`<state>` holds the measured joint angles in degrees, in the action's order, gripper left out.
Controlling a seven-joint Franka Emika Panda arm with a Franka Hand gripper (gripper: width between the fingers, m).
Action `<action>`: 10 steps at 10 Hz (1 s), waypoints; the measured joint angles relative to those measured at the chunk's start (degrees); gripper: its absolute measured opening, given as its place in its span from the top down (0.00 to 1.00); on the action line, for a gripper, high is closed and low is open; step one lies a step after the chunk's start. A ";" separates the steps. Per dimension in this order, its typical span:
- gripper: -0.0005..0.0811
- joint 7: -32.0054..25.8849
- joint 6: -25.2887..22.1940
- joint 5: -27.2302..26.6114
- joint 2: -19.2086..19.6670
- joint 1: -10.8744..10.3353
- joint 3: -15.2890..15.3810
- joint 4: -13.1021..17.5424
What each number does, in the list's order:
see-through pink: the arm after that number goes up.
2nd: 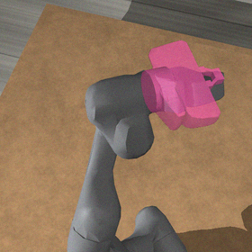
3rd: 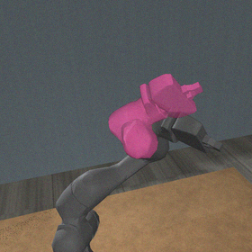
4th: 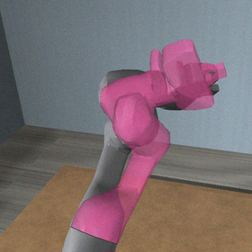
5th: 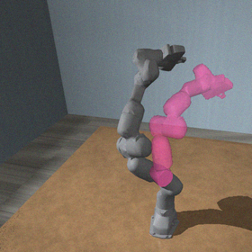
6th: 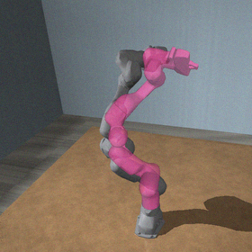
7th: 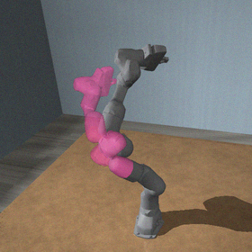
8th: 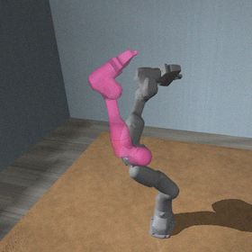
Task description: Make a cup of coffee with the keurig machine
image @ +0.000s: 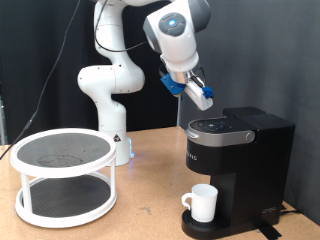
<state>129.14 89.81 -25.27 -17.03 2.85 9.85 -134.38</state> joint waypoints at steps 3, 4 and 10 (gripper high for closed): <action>0.09 -0.01 4.55 3.26 -0.17 0.04 0.94 -0.23; 0.09 -0.09 11.93 4.89 -1.41 -0.03 2.06 -2.28; 0.09 -1.21 19.65 1.29 -10.28 -2.00 4.37 -3.25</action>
<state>127.93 109.46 -23.98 -27.31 0.85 14.22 -137.63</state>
